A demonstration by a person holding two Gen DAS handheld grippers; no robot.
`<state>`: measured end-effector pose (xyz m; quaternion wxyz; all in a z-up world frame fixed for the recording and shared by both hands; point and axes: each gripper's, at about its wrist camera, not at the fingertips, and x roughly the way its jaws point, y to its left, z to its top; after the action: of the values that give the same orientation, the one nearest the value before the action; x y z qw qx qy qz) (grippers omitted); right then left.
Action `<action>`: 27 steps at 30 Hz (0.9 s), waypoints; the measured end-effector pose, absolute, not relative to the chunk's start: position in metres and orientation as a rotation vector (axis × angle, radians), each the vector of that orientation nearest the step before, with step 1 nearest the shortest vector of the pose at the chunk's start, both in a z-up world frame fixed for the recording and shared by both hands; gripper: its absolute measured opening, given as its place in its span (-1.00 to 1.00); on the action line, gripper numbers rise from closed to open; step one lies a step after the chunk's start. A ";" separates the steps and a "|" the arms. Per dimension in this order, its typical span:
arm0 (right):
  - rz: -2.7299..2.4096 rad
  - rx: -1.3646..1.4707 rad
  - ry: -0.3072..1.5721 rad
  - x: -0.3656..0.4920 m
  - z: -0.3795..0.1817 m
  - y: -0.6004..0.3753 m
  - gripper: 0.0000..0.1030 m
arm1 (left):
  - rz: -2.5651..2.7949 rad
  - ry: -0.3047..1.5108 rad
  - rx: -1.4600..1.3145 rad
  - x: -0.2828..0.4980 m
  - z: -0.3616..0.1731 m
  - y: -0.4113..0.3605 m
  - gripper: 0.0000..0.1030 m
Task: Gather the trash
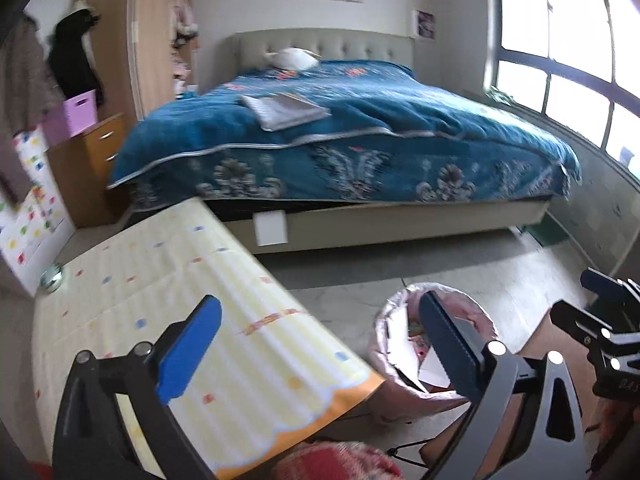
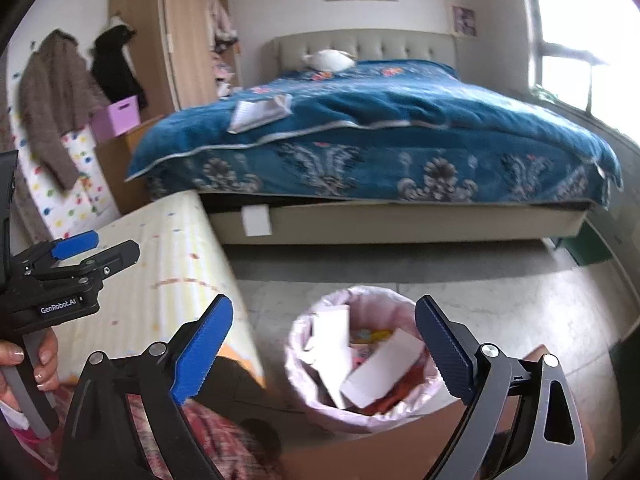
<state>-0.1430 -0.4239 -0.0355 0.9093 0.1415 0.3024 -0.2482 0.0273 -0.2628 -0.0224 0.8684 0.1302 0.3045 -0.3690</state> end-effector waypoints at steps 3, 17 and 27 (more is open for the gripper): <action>-0.456 0.282 0.627 -0.136 -0.027 -0.409 0.80 | -0.715 0.639 0.243 0.033 -0.014 -0.234 0.87; -0.188 0.135 0.601 -0.086 0.010 -0.303 0.88 | -0.383 0.660 0.180 0.048 0.004 -0.098 0.87; 0.000 0.034 0.601 -0.047 0.022 -0.234 0.88 | -0.159 0.695 0.121 0.056 0.006 -0.010 0.87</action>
<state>-0.0467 -0.2338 0.0222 0.9551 0.0166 0.2959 0.0001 0.0559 -0.0097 0.0060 0.9353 0.0593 0.3399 -0.0779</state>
